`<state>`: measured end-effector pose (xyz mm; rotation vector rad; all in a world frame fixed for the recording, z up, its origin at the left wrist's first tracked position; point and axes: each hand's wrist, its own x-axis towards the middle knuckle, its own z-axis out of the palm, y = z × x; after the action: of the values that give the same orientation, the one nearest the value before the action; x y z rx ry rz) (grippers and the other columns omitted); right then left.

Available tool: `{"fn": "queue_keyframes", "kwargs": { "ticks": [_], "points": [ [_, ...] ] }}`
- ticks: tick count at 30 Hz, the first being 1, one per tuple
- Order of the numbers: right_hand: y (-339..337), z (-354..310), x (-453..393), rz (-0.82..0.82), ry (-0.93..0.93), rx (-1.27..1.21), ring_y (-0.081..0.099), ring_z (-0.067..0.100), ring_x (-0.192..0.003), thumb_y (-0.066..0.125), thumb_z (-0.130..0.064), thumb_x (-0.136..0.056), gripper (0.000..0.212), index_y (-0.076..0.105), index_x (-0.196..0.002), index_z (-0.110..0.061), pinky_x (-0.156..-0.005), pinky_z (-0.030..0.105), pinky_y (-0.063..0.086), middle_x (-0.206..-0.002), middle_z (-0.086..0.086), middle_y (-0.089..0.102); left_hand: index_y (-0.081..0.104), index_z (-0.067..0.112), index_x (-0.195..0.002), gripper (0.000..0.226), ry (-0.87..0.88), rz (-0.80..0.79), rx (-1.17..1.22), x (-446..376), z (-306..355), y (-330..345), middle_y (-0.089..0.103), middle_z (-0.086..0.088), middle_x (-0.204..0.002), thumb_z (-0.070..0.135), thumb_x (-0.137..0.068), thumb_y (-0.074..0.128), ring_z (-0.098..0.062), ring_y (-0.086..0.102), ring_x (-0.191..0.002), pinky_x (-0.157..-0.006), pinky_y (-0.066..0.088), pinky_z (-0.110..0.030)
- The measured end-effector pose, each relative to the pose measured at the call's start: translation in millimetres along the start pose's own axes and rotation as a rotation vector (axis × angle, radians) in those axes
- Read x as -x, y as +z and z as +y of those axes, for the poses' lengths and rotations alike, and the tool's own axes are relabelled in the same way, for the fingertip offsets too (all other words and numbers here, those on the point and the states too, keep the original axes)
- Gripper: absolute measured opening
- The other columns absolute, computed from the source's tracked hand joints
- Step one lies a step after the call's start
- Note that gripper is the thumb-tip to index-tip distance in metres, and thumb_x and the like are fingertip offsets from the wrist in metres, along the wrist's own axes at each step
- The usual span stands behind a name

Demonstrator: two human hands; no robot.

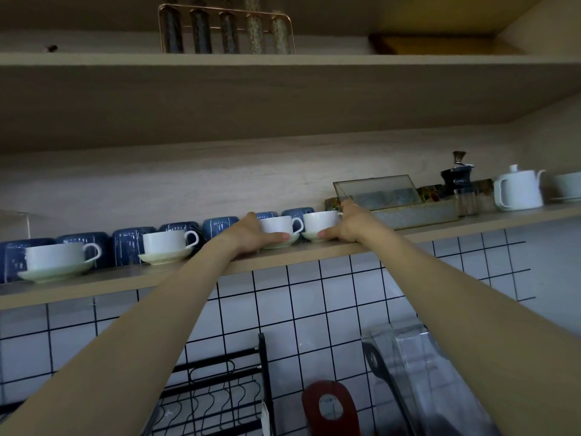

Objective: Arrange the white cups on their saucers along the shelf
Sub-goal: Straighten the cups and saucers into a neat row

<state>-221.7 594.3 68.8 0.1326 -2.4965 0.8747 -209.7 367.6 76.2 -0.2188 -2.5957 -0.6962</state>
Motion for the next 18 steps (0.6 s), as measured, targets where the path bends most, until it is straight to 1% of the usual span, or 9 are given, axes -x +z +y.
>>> {"fn": "queue_keyframes", "kwargs": {
  "ticks": [3, 5, 6, 8, 10, 12, 14, 15, 18],
  "points": [
    [0.9, 0.3, -1.1, 0.0, 0.006, 0.009, 0.05, 0.031, -0.127, 0.081, -0.044, -0.076, 0.094, 0.031, -0.147, -0.008, -0.094, 0.037, 0.044, -0.147, 0.014, 0.047, 0.041, 0.012, -0.142, 0.087, 0.007, 0.002, 0.0, -0.3, 1.2, 1.6, 0.054, -0.002, -0.127, 0.063, -0.079, 0.072, -0.019, 0.055, -0.101, -0.078, 0.042, -0.031],
    [1.7, 0.8, -1.4, 0.002, 0.004, 0.005, 0.051, 0.031, -0.127, 0.081, -0.044, -0.076, 0.093, 0.032, -0.147, -0.008, -0.094, 0.038, 0.045, -0.146, 0.014, 0.048, 0.041, 0.011, -0.141, 0.086, 0.009, 0.001, -0.013, 0.9, 2.2, 2.0, 0.054, -0.002, -0.125, 0.064, -0.08, 0.071, -0.016, 0.056, -0.094, -0.072, 0.041, -0.03],
    [1.8, 1.1, -1.1, 0.004, 0.003, 0.006, 0.051, 0.031, -0.126, 0.081, -0.044, -0.076, 0.093, 0.032, -0.147, -0.008, -0.093, 0.038, 0.045, -0.146, 0.014, 0.048, 0.041, 0.011, -0.142, 0.086, 0.014, 0.001, -0.023, 1.0, 2.7, 2.3, 0.054, -0.003, -0.127, 0.063, -0.081, 0.07, -0.015, 0.056, -0.092, -0.071, 0.041, -0.03],
    [2.1, 0.9, -0.9, 0.008, -0.001, 0.009, 0.051, 0.031, -0.127, 0.081, -0.044, -0.076, 0.093, 0.032, -0.147, -0.009, -0.093, 0.038, 0.045, -0.146, 0.014, 0.048, 0.04, 0.009, -0.143, 0.085, 0.028, 0.004, -0.038, 1.6, 3.5, 2.4, 0.053, -0.006, -0.136, 0.062, -0.083, 0.069, -0.018, 0.056, -0.094, -0.076, 0.042, -0.031],
    [2.5, 1.2, -1.0, 0.01, -0.002, 0.011, 0.051, 0.031, -0.126, 0.081, -0.044, -0.076, 0.092, 0.033, -0.146, -0.009, -0.092, 0.038, 0.045, -0.145, 0.014, 0.048, 0.039, 0.008, -0.144, 0.085, 0.032, 0.003, -0.04, 2.8, 4.5, 2.1, 0.051, -0.007, -0.14, 0.061, -0.084, 0.068, -0.019, 0.055, -0.096, -0.08, 0.041, -0.031],
    [2.9, 1.9, -0.9, 0.015, -0.005, 0.009, 0.052, 0.031, -0.125, 0.082, -0.044, -0.075, 0.091, 0.034, -0.145, -0.009, -0.091, 0.037, 0.045, -0.144, 0.014, 0.049, 0.041, 0.008, -0.144, 0.082, 0.039, -0.001, -0.035, 4.2, 4.9, 2.4, 0.051, -0.007, -0.137, 0.059, -0.085, 0.068, -0.02, 0.054, -0.094, -0.078, 0.041, -0.03],
    [3.5, 2.5, -0.2, 0.025, -0.014, 0.001, 0.053, 0.03, -0.124, 0.082, -0.045, -0.075, 0.091, 0.035, -0.144, -0.009, -0.09, 0.036, 0.045, -0.143, 0.013, 0.05, 0.043, 0.01, -0.142, 0.077, 0.047, -0.009, -0.012, 4.9, 4.9, 2.5, 0.052, -0.005, -0.128, 0.056, -0.087, 0.069, -0.021, 0.055, -0.093, -0.072, 0.042, -0.029],
    [3.7, 2.6, 0.5, 0.032, -0.017, -0.004, 0.053, 0.03, -0.124, 0.082, -0.044, -0.075, 0.092, 0.035, -0.144, -0.009, -0.09, 0.036, 0.045, -0.143, 0.013, 0.05, 0.043, 0.01, -0.142, 0.076, 0.044, -0.011, 0.0, 4.8, 4.6, 2.4, 0.052, -0.005, -0.126, 0.055, -0.087, 0.069, -0.021, 0.056, -0.094, -0.072, 0.043, -0.029],
    [3.8, 2.7, 3.3, 0.049, -0.02, -0.004, 0.053, 0.03, -0.124, 0.083, -0.044, -0.074, 0.092, 0.035, -0.144, -0.009, -0.09, 0.036, 0.045, -0.143, 0.012, 0.051, 0.043, 0.008, -0.142, 0.079, 0.016, -0.023, 0.02, 3.7, 1.6, 1.1, 0.057, -0.007, -0.134, 0.056, -0.086, 0.07, -0.022, 0.058, -0.108, -0.088, 0.045, -0.033]
  ]
}}
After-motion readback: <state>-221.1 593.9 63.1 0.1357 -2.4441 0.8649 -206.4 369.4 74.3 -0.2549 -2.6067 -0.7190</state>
